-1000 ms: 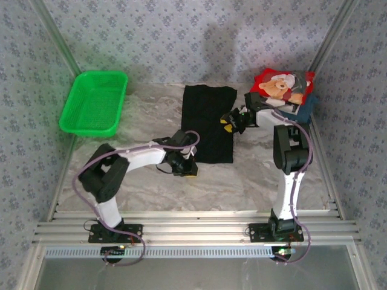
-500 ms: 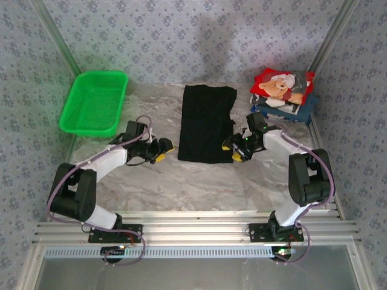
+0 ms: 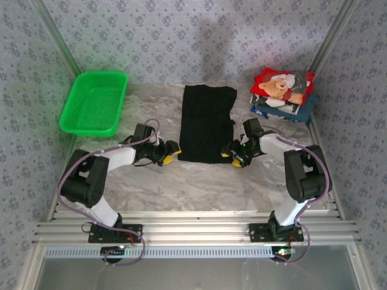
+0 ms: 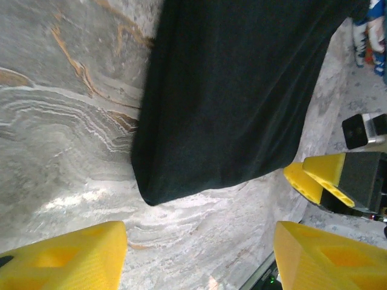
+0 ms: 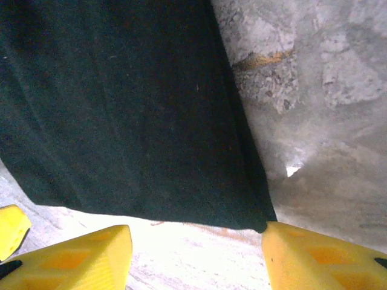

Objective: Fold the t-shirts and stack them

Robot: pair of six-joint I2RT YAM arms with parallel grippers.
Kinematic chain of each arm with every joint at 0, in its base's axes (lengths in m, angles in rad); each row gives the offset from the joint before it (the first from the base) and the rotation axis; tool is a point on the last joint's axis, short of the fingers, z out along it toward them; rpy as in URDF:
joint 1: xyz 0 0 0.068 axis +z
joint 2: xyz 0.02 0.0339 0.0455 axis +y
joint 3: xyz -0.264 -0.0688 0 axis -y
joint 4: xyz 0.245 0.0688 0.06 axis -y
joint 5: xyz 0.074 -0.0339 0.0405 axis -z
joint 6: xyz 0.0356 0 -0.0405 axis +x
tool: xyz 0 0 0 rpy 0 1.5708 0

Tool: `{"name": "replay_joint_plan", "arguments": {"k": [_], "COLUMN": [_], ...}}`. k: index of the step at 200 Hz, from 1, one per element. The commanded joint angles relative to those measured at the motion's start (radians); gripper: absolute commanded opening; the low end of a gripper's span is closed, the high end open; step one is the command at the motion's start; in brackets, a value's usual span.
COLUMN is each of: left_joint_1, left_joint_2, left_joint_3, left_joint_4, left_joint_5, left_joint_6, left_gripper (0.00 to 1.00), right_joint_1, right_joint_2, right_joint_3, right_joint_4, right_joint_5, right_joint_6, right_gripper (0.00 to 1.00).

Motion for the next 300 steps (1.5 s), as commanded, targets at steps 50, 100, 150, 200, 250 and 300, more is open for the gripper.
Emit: {"name": "replay_joint_plan", "arguments": {"k": [50, 100, 150, 200, 250, 300], "left_joint_1": [-0.061, -0.075, -0.053, -0.047, -0.128, -0.135], "left_joint_2": [0.178, 0.246, 0.05, -0.268, -0.531, -0.719], "left_joint_3": [0.126, 0.2, 0.167, -0.045, -0.15, -0.028], "left_joint_4": [0.049, -0.039, -0.271, -0.37, -0.484, -0.676], "left_joint_5": [-0.03, -0.078, -0.159, -0.203, -0.221, -0.221], "left_joint_6": [-0.036, -0.004, 0.125, 0.091, -0.02, -0.047], "left_gripper": [0.6, 0.28, 0.0, 0.0, 0.0, 0.0], "right_joint_1": [0.02, 0.029, 0.024, 0.104, 0.318, 0.4], "right_joint_2": [0.097, 0.148, -0.014, -0.33, -0.607, -0.762], "right_joint_3": [0.054, 0.094, 0.039, -0.147, -0.316, -0.188], "right_joint_4": [0.027, 0.017, -0.099, -0.233, -0.304, -0.445], "right_joint_5": [0.015, 0.016, 0.021, 0.019, 0.065, 0.092], "right_joint_6": [0.011, 0.009, 0.012, 0.121, 0.366, 0.48], "right_gripper": [0.55, 0.31, 0.0, 0.0, 0.0, 0.0]}}
